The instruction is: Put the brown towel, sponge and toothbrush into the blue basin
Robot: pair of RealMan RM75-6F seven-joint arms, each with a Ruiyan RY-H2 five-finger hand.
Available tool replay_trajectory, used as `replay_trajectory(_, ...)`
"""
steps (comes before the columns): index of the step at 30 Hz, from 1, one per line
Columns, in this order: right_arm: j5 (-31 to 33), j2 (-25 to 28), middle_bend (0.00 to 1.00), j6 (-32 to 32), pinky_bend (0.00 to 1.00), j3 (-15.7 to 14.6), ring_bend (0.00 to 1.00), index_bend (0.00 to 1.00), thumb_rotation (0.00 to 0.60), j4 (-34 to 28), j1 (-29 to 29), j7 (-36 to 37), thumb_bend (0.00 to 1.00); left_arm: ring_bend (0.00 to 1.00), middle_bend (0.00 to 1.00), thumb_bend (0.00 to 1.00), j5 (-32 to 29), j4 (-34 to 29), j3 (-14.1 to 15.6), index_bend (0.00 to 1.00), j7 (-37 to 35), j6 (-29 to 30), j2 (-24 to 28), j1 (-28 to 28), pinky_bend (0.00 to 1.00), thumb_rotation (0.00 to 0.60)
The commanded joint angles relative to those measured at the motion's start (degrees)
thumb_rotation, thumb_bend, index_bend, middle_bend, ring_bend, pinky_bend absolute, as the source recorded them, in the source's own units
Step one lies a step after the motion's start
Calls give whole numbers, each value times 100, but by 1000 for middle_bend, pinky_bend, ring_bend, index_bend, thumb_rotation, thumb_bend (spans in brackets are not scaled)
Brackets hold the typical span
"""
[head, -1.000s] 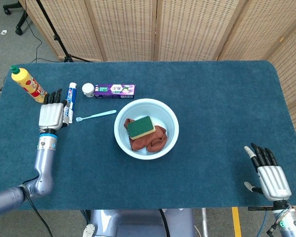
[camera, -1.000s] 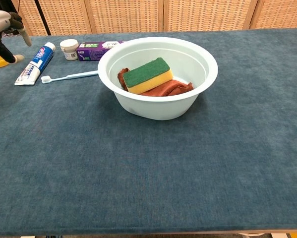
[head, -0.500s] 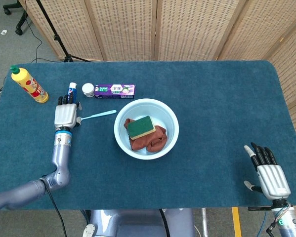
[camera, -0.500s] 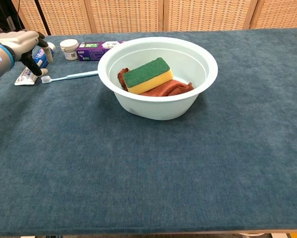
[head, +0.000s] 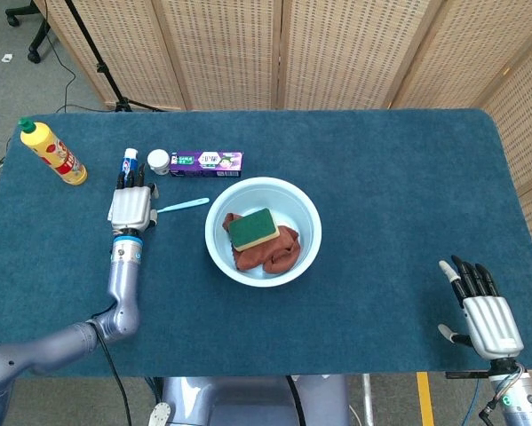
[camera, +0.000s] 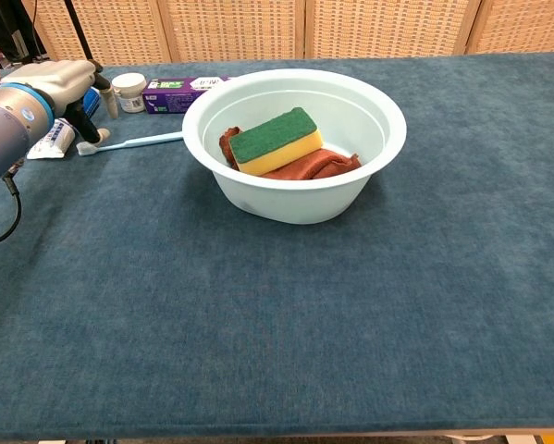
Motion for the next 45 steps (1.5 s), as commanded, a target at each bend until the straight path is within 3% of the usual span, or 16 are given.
replay_trajectory(1, 1, 2, 0, 1, 0, 3, 0, 11, 600, 6, 3, 19, 105, 0, 0, 388, -2, 104, -16, 454, 32, 14, -106, -55, 0, 600)
replay_trajectory(19, -6, 10, 0, -8, 0, 1, 0, 11, 600, 47, 20, 157, 105, 0, 0, 387, -149, 723, -241, 463, 232, -28, -586, -324, 0, 600)
replay_trajectory(32, 11, 3, 0, -21, 0, 7, 0, 11, 600, 75, 32, 193, 105, 0, 0, 386, -480, 731, -428, 464, 494, -176, -701, -462, 0, 600)
replay_trajectory(45, -45, 5, 0, 34, 0, -7, 0, 11, 600, 61, 22, 203, 105, 0, 0, 389, -540, 758, -391, 499, 653, -130, -781, -487, 0, 600)
